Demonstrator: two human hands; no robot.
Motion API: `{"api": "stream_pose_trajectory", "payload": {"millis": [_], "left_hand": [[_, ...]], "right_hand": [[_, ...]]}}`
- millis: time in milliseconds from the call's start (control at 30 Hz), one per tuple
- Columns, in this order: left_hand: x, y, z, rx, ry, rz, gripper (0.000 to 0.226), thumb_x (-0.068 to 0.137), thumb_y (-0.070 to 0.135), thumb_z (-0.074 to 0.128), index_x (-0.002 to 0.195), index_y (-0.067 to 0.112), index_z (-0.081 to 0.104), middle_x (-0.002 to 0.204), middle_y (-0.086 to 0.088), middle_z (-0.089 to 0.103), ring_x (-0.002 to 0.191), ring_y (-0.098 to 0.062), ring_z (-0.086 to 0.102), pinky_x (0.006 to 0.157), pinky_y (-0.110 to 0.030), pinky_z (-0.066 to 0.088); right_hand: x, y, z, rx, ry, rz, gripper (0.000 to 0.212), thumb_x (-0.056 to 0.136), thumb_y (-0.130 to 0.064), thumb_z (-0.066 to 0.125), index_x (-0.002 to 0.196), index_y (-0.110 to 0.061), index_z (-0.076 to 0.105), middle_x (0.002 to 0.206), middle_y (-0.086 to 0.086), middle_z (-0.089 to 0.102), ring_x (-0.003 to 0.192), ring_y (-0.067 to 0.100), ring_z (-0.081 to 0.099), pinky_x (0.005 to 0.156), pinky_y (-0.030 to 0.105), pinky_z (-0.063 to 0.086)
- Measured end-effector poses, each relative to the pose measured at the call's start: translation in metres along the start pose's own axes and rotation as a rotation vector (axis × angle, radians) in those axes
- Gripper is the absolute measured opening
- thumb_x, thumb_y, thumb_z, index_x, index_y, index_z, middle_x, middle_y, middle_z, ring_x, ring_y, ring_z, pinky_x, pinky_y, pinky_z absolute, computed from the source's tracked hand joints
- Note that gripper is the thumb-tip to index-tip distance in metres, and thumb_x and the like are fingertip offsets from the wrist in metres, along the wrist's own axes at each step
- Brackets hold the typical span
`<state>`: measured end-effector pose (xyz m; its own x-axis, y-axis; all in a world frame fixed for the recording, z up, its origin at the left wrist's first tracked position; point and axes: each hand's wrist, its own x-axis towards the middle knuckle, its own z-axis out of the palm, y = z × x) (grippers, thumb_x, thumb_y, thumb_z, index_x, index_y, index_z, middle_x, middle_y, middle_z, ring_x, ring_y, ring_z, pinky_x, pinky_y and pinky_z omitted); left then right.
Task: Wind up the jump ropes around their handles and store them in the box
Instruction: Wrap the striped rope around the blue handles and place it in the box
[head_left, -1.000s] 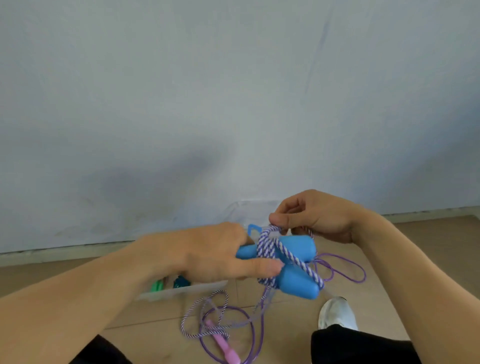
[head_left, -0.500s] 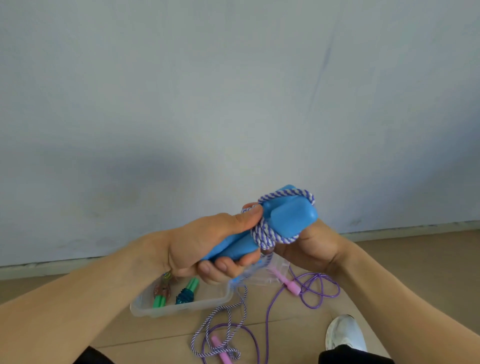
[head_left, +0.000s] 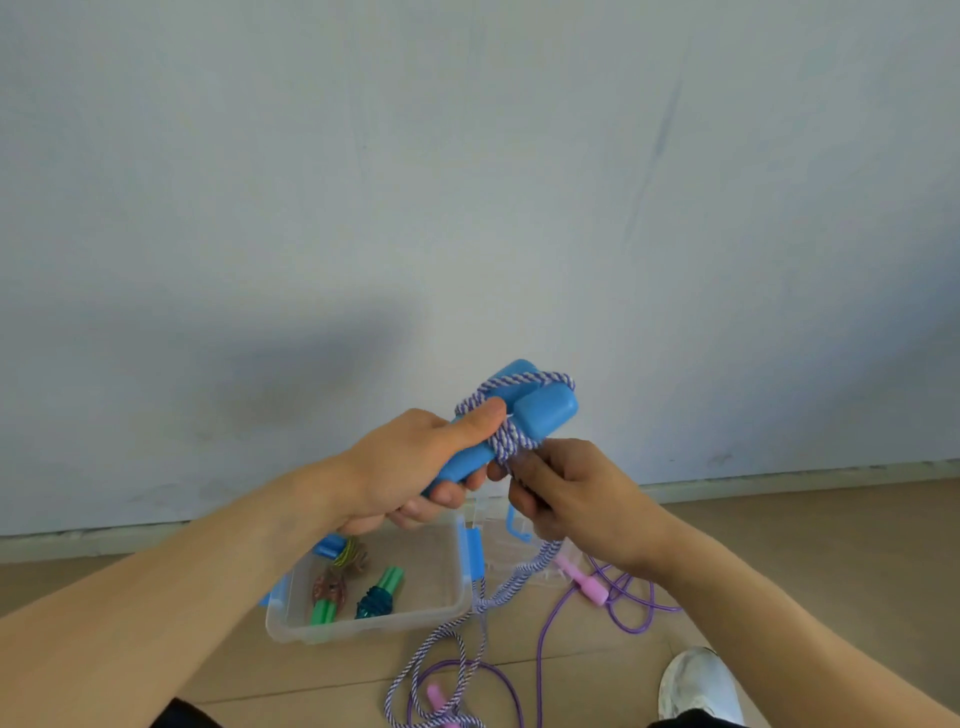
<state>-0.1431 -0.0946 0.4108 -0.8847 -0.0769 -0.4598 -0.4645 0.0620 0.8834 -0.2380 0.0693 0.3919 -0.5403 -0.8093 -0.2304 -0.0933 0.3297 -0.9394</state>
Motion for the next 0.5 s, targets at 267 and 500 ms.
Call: {"api": "stream_pose_trajectory", "payload": {"millis": [267, 500], "left_hand": [[0.015, -0.009, 0.0, 0.054, 0.275, 0.016, 0.067, 0.085, 0.071, 0.047, 0.08, 0.006, 0.063, 0.052, -0.001, 0.044, 0.036, -0.012, 0.029, 0.04, -0.019, 0.023], [0.025, -0.018, 0.004, 0.268, 0.328, -0.053, 0.061, 0.087, 0.07, 0.047, 0.084, 0.01, 0.057, 0.056, -0.004, 0.052, 0.03, -0.01, 0.035, 0.034, -0.016, 0.028]], "right_hand": [[-0.006, -0.004, 0.005, -0.148, -0.044, 0.056, 0.032, 0.105, -0.022, 0.037, 0.096, -0.006, 0.064, 0.061, -0.002, 0.057, 0.052, 0.014, 0.047, 0.058, 0.027, 0.044], [-0.015, -0.022, -0.003, -0.118, -0.289, 0.132, 0.025, 0.104, -0.025, 0.044, 0.089, -0.01, 0.059, 0.065, 0.003, 0.059, 0.053, 0.018, 0.048, 0.058, 0.024, 0.044]]}}
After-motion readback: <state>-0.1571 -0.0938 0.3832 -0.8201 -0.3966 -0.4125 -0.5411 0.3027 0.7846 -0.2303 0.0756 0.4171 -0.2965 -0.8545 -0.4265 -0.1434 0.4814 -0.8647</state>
